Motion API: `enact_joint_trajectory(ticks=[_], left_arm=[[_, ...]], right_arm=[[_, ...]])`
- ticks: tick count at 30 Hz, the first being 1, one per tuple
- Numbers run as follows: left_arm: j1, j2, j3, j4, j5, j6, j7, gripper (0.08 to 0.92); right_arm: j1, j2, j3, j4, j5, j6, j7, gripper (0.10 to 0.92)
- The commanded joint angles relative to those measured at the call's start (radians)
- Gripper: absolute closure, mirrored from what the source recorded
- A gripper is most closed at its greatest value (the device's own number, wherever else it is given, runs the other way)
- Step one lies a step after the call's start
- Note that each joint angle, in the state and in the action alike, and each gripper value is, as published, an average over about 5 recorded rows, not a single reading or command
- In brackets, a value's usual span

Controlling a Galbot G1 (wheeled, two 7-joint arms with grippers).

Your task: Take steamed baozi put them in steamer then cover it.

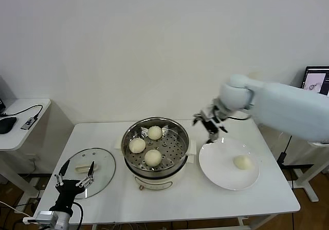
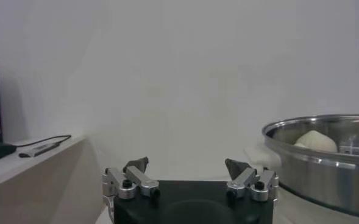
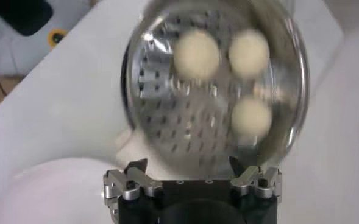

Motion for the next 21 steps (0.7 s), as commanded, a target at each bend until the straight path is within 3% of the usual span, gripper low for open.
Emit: enact_joint_trajectory(ticks=[1,11,21], left_arm=[[0.000,0.001,0.006,0.001,0.002,0.001,0.000,0.177],[0.008,-0.001,0.003,-0.001,0.006,0.002,-0.001,0.177],[0.015,-0.006,-0.006,-0.003,0.010,0.004,-0.003,0.177]], right_arm=[[-0.240,-0.267,0.161,0.000,-0.141,-0.059,-0.024,0.203],[-0.564,-0.236,0.427,-0.173,-0.303,0.043,-0.036,0.203],[-0.672,-0.133,0.519,-0.296,-0.381,0.052,-0.013,0.203]])
